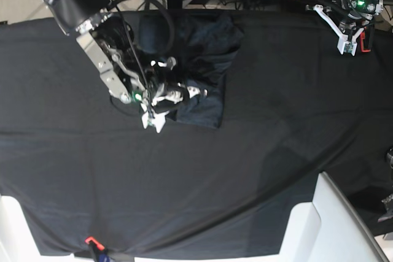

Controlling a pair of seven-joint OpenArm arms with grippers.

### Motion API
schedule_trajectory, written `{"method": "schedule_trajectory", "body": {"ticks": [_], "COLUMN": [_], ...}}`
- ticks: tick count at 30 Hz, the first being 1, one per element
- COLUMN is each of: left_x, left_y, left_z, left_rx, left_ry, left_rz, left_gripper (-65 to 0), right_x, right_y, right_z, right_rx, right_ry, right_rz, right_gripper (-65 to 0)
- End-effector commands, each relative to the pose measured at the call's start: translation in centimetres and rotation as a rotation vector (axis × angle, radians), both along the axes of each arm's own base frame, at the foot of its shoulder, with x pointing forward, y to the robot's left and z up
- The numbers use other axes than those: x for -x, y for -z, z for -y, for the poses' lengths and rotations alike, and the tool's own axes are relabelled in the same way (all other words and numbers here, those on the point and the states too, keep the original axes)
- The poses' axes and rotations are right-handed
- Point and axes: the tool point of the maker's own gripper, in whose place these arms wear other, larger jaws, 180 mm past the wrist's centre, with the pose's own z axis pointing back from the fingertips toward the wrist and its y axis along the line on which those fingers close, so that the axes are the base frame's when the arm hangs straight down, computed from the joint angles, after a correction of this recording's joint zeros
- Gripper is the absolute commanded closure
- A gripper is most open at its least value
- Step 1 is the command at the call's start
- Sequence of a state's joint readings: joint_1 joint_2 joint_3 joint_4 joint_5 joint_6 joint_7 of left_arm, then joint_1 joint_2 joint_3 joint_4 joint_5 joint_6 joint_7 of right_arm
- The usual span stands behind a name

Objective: Fold the T-shirt properly
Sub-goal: 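Adjust the bundle's edge with the right gripper, tucking loose fabric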

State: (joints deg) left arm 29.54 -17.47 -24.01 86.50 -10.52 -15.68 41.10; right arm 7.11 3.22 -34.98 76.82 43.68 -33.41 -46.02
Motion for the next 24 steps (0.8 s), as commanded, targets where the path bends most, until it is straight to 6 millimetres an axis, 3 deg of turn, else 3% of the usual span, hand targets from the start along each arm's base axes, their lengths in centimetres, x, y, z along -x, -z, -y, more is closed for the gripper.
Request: {"method": "schedule_trajectory", "body": {"ticks": [1,5,16,24], "left_x": [-0.4,-0.4,-0.4,-0.4], "left_y": [-0.7,-0.7,-0.7,-0.7], "left_z": [-0.8,-0.8,-0.9,-0.9], "left_rx": [-0.023,-0.023,-0.025,-0.025], "left_ry": [0.007,0.007,0.002,0.002], "left_rz": [0.017,0.017,0.017,0.017], "left_gripper": [0.0,0.0,0.0,0.0], "right_x": [-1.3,-2.2,-5.1,-9.8], "right_y": [-0.9,-0.3,-1.7,-2.2], "right_z": [-0.7,-1.0,-3.6,-2.9], "right_rx": [-0.021,-0.006,-0.023,0.038], "right_ry": [0.003,0.006,0.000,0.039], "right_rz": [0.026,0.012,0.033,0.127], "right_gripper": [0.0,0.0,0.0,0.0]}}
